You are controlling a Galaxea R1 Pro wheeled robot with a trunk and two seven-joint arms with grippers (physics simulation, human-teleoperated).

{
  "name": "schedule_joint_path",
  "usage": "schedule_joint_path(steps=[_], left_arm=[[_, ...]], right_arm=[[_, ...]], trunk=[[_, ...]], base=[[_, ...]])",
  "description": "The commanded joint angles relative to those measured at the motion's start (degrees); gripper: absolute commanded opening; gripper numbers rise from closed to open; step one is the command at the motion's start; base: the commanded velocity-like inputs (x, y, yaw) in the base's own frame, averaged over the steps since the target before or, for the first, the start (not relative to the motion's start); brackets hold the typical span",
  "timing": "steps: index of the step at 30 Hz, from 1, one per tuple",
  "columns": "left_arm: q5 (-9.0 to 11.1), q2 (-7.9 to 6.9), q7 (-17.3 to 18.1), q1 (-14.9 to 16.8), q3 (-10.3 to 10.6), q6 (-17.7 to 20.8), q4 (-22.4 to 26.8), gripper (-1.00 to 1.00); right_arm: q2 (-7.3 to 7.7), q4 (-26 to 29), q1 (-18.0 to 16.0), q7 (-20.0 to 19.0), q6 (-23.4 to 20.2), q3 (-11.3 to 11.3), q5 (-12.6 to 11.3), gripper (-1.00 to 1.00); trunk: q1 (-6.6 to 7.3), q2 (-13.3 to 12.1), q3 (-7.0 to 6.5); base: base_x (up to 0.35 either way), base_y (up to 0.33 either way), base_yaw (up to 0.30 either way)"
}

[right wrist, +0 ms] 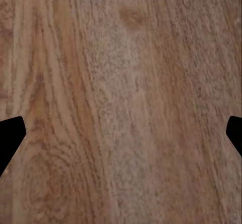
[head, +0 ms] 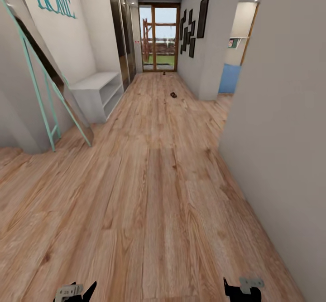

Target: Pick up the two gym shoes and the two sandals from the corridor floor and place them onto the hallstand (shoe rack) in the corridor, making sure they are on the rack and not on the floor. Arrange them so the two gym shoes are next to each other and the two sandals are next to each other.

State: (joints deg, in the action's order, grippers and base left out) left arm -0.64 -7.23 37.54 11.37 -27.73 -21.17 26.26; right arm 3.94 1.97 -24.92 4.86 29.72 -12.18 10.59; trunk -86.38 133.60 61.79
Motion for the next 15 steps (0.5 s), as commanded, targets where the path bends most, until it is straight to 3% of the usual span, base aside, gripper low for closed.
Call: schedule_joint_path(steps=[1, 15], left_arm=[[-0.1, 0.03, 0.4, 0.1, -0.4, -0.1, -0.1, 1.0], [0.0, 0.03, 0.4, 0.1, -0.5, -0.1, -0.1, 1.0]], right_arm=[[0.0, -0.1, 0.0, 0.3, 0.2, -0.3, 0.6, 1.0], [0.01, -0.2, 0.0, 0.4, 0.2, -0.3, 0.7, 1.0]], trunk=[[-0.02, 0.0, 0.05], [-0.02, 0.0, 0.02]], base=[[0.339, 0.087, 0.0], [0.339, 0.099, 0.008]])
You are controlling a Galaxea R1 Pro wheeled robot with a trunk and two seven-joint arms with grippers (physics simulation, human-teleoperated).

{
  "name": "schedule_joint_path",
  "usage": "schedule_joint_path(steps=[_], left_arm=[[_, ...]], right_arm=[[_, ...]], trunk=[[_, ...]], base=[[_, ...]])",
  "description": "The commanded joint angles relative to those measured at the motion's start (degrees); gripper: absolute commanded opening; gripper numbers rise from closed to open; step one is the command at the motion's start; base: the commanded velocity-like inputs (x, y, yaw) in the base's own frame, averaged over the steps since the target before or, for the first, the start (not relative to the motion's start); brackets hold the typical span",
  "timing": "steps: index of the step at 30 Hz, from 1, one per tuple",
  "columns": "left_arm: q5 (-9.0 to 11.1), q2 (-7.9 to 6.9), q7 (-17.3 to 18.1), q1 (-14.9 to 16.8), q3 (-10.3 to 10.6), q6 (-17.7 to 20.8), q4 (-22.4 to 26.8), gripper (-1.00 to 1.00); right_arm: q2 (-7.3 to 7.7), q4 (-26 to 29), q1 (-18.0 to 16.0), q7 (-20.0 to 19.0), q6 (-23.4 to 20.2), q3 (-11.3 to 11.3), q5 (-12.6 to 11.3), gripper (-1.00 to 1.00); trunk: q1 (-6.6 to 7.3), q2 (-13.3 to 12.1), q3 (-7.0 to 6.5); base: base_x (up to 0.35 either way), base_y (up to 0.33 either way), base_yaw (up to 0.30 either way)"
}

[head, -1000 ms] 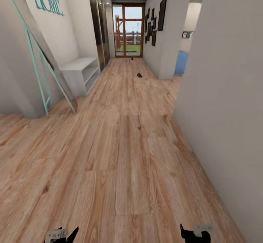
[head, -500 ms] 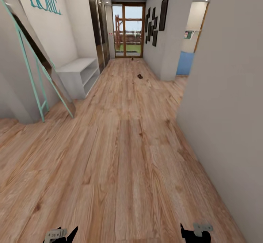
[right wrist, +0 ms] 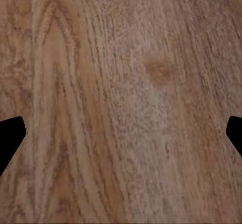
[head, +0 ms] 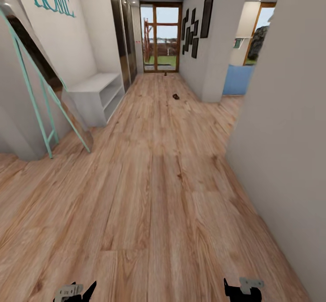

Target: Pick up the two gym shoes and the two sandals from the corridor floor and place them onto the hallstand (shoe rack) in the corridor, making sure they are on the rack and not on the floor. Arrange them so the two gym shoes are next to each other and the two sandals are next to each other.

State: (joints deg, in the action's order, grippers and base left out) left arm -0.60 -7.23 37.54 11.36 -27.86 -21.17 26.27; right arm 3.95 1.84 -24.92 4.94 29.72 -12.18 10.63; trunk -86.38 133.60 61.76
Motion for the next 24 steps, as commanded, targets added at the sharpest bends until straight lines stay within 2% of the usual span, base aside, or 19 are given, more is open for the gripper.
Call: schedule_joint_path(steps=[1, 15, 24], left_arm=[[-0.1, 0.03, 0.4, 0.1, -0.3, -0.1, -0.1, 1.0], [-0.1, 0.03, 0.4, 0.1, -0.4, -0.1, -0.1, 1.0], [0.0, 0.03, 0.4, 0.1, -0.4, -0.1, -0.1, 1.0]], right_arm=[[0.0, -0.1, 0.0, 0.3, 0.2, -0.3, 0.6, 1.0], [0.0, -0.1, 0.0, 0.4, 0.2, -0.3, 0.6, 1.0], [0.14, -0.1, 0.0, 0.4, 0.2, -0.3, 0.6, 1.0]], trunk=[[-0.03, 0.0, 0.02], [-0.03, 0.0, -0.9], [-0.03, 0.0, -1.63]], base=[[0.339, 0.107, 0.08], [0.339, 0.106, 0.123], [0.339, 0.03, 0.119]])
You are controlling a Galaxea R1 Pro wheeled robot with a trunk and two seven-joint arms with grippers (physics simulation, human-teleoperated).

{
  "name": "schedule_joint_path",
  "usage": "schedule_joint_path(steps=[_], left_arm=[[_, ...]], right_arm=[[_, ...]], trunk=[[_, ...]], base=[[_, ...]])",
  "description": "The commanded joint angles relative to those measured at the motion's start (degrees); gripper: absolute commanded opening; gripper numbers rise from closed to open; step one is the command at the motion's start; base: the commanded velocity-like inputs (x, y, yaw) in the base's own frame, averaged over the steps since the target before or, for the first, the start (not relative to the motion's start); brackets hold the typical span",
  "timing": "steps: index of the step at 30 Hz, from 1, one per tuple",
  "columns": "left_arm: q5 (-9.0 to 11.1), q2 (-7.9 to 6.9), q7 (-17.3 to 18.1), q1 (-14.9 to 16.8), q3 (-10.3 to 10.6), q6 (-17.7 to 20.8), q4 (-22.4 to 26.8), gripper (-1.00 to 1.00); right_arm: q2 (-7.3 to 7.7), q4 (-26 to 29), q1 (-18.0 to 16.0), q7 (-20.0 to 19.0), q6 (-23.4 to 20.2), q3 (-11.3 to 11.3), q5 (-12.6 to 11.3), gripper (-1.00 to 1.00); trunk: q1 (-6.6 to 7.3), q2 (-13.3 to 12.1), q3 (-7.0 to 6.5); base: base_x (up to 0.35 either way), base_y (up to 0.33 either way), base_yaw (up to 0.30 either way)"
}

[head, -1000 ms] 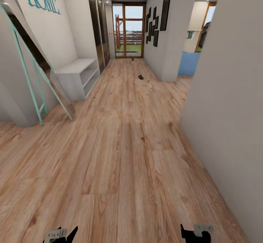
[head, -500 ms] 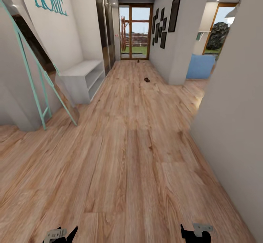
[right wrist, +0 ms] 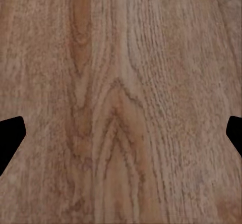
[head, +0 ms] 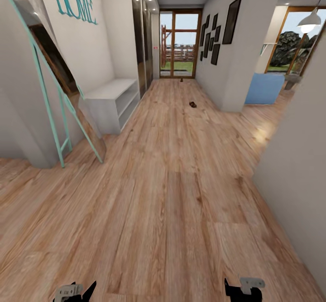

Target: Pick up the two gym shoes and the two sandals from the corridor floor and place them onto the hallstand (shoe rack) in the corridor, making sure they are on the rack and not on the floor. Arrange them so the two gym shoes are next to each other and the two sandals are next to each other.

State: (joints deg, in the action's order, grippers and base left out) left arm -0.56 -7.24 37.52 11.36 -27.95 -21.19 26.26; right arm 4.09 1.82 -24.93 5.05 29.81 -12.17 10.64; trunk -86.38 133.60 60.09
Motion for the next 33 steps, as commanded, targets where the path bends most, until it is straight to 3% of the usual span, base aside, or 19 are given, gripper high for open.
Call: schedule_joint_path(steps=[1, 15, 33], left_arm=[[-0.1, 0.03, 0.4, 0.1, -0.4, -0.1, -0.1, 1.0], [-0.1, 0.03, 0.4, 0.1, -0.4, -0.1, -0.1, 1.0], [-0.1, 0.03, 0.4, 0.1, -0.4, -0.1, -0.1, 1.0]], right_arm=[[0.01, -0.1, 0.0, 0.3, 0.2, -0.3, 0.6, 1.0], [0.18, -0.1, 0.0, 0.4, 0.2, -0.4, 0.5, 1.0], [0.07, 0.4, 0.0, 0.6, 0.2, -0.4, 0.4, 1.0]], trunk=[[-0.03, 0.0, -0.04], [-0.03, 0.0, -1.11], [-0.03, 0.0, -1.26]], base=[[0.339, 0.004, 0.117], [0.339, 0.001, 0.111], [0.339, -0.003, 0.013]])
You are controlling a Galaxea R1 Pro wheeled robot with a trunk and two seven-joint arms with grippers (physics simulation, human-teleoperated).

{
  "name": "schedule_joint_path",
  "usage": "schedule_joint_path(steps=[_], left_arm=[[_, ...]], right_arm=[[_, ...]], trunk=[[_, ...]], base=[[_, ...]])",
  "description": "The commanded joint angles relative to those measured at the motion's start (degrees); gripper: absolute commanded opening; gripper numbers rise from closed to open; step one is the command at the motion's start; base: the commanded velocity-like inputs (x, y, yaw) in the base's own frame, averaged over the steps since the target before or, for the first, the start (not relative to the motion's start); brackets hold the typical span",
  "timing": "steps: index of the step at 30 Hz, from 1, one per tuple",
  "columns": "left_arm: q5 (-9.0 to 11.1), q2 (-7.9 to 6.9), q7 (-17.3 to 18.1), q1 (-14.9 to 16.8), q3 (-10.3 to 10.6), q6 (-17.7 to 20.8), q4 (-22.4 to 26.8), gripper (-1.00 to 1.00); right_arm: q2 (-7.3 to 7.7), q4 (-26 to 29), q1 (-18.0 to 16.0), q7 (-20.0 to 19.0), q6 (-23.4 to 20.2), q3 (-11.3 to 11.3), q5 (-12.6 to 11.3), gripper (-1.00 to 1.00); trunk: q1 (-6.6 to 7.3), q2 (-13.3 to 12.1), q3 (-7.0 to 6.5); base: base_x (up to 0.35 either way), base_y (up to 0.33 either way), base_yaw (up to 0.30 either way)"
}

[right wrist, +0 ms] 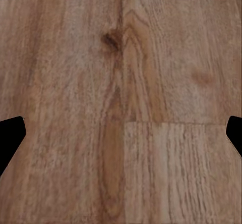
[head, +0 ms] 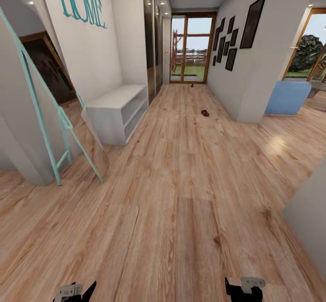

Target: Pick up the two gym shoes and the two sandals from the corridor floor and place them onto the hallstand (shoe rack) in the corridor, making sure they are on the rack and not on the floor. Arrange them so the two gym shoes are next to each other and the two sandals are next to each other.

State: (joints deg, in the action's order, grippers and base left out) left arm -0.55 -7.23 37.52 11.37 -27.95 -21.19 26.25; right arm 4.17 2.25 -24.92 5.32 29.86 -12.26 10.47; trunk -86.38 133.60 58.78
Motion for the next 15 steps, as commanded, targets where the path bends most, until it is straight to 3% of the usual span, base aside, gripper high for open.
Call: schedule_joint_path(steps=[1, 15], left_arm=[[-0.1, 0.03, 0.4, 0.1, -0.4, -0.1, -0.1, 1.0], [-0.1, 0.02, 0.4, 0.1, -0.4, -0.1, -0.1, 1.0]], right_arm=[[-0.01, -0.1, 0.0, 0.3, 0.2, -0.3, 0.6, 1.0], [-0.09, 0.0, 0.0, 0.3, 0.2, -0.3, 0.5, 1.0]], trunk=[[-0.02, 0.0, 0.05], [-0.02, 0.0, 0.05]], base=[[0.339, -0.046, 0.0], [0.339, -0.105, 0.0]])
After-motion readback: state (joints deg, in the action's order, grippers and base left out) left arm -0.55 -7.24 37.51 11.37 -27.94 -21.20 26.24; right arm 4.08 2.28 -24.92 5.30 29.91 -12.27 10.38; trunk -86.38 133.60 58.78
